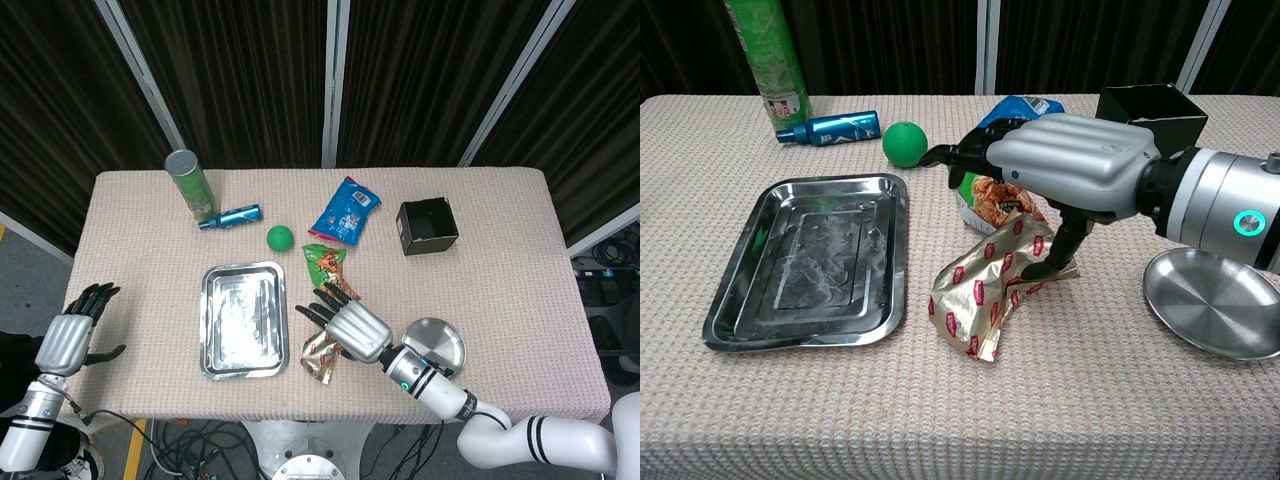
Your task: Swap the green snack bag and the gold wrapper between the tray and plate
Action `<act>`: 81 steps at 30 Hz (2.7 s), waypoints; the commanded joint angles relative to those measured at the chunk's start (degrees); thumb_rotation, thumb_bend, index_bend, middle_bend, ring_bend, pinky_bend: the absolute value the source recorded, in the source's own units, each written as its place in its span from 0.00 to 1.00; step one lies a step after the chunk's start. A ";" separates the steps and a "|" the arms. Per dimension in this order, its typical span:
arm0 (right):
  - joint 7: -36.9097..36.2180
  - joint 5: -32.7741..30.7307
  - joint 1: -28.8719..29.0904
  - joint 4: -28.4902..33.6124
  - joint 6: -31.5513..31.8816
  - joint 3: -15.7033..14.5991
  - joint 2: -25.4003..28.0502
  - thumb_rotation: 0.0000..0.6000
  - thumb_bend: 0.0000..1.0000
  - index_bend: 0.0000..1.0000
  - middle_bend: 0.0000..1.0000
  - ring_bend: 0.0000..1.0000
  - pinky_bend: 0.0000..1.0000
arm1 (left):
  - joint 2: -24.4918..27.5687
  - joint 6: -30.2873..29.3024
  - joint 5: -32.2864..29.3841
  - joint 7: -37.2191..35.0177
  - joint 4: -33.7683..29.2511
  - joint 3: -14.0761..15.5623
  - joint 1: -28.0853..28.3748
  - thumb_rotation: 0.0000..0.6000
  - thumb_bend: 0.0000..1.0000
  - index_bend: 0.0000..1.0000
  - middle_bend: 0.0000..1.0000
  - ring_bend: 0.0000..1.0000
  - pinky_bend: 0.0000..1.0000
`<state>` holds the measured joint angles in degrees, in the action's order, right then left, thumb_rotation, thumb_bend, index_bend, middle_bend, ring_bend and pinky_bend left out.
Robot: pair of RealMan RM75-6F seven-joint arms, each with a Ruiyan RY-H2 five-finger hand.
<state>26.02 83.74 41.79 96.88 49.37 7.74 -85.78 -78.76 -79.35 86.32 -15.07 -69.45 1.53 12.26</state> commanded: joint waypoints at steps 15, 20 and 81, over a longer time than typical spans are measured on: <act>4.99 -16.23 7.13 -10.70 -4.48 7.23 3.18 1.00 0.09 0.00 0.04 0.00 0.00 | 0.78 -0.16 0.93 -0.99 -0.16 -0.71 -0.24 1.00 0.15 0.10 0.08 0.03 0.21; 9.21 -21.32 11.53 -15.77 -9.80 5.70 2.02 1.00 0.10 0.00 0.02 0.00 0.00 | 0.94 0.03 0.82 -1.44 0.13 -0.83 -0.43 1.00 0.15 0.10 0.08 0.03 0.21; -4.14 -1.55 10.07 -16.32 5.42 -1.72 6.89 1.00 0.26 0.74 0.62 0.50 0.55 | -0.95 1.19 0.91 -3.56 3.47 -1.93 -0.85 1.00 0.15 0.10 0.08 0.03 0.21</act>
<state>22.56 80.21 54.83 74.99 50.26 6.28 -83.74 -79.70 -78.15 87.20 -18.66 -65.95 -0.37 11.38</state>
